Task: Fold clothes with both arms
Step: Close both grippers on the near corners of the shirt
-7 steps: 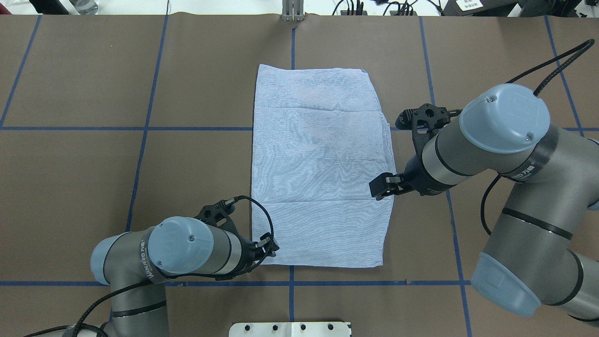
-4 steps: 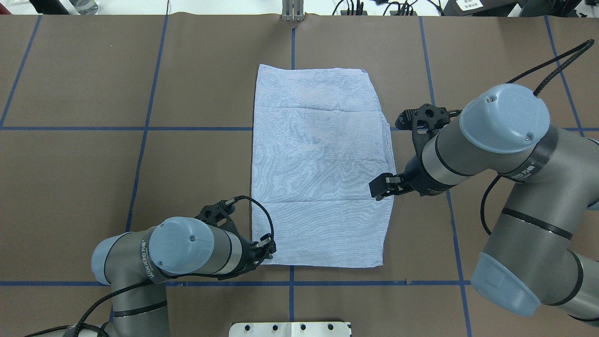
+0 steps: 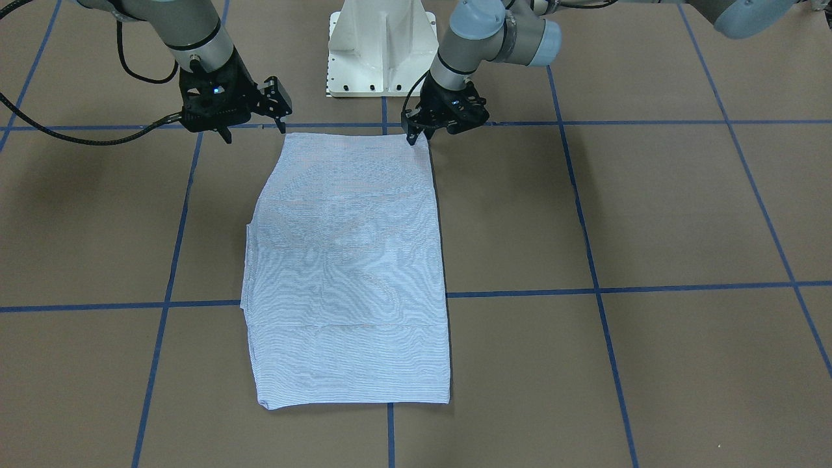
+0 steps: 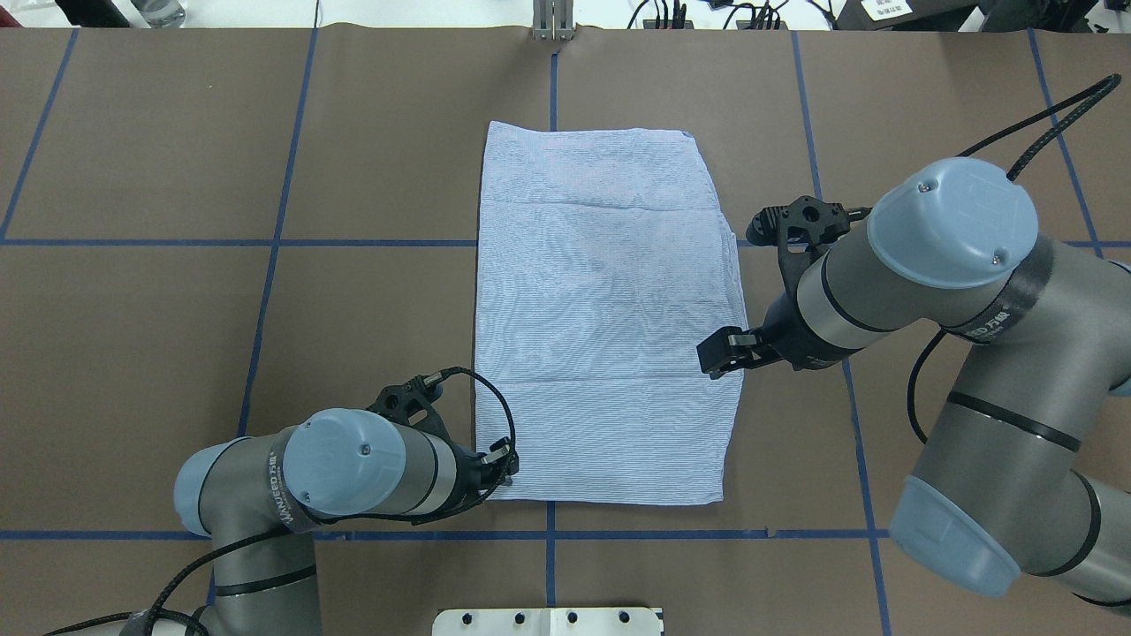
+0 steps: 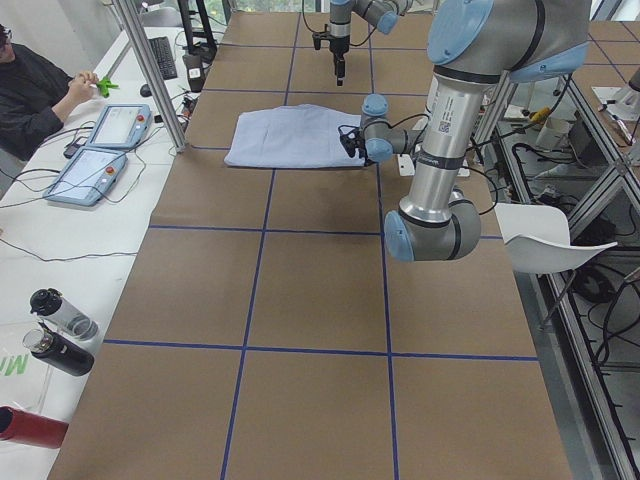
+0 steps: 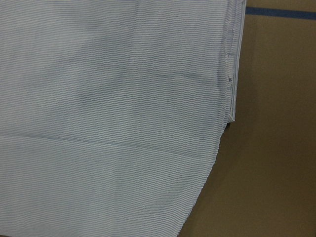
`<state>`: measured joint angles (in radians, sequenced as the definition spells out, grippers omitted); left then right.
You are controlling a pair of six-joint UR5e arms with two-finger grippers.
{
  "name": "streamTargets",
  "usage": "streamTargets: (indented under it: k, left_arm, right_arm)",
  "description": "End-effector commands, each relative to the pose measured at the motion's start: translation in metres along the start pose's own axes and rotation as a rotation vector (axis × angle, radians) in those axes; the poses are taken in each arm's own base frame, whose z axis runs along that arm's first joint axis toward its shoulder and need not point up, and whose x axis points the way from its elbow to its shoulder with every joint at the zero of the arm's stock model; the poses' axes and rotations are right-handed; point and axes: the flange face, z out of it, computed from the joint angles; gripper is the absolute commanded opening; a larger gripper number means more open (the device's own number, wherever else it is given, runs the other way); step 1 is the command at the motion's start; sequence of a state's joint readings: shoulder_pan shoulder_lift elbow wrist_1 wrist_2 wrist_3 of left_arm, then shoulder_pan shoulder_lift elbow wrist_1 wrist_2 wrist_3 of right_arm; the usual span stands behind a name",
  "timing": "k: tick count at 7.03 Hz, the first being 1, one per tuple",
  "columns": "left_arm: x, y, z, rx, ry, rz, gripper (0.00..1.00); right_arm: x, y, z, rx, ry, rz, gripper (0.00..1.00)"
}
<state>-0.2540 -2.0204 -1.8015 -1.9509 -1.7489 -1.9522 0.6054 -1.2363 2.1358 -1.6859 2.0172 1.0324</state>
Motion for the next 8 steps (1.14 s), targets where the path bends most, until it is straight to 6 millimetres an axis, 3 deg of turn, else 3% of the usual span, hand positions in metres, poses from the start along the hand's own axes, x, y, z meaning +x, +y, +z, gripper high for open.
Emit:
streamTargets:
  k: [1, 2, 3, 6, 8]
  left_arm:
    - [0.000, -0.001, 0.000, 0.003, -0.001, -0.013, 0.33]
    - [0.000, 0.000, 0.000, 0.002, 0.001, -0.024, 0.13]
    - [0.001, -0.001, -0.002, 0.001, 0.003, -0.024, 0.00]
    - [0.006, -0.001, -0.011, -0.004, 0.020, -0.022, 0.00]
    - [0.007, -0.004, -0.012, 0.001, 0.023, -0.025, 0.00]
  right_arm:
    - [0.001, 0.000, 0.001, -0.001, 0.002, 0.001, 1.00]
    - [0.001, 0.000, 0.001, -0.001, 0.002, 0.001, 1.00]
    - [0.000, 0.000, 0.001, 0.000, 0.002, 0.003, 1.00]
    - [-0.014, 0.009, 0.003, -0.011, -0.013, 0.122, 1.00]
    - [-0.039, 0.036, 0.025, 0.000, 0.010, 0.241, 1.00]
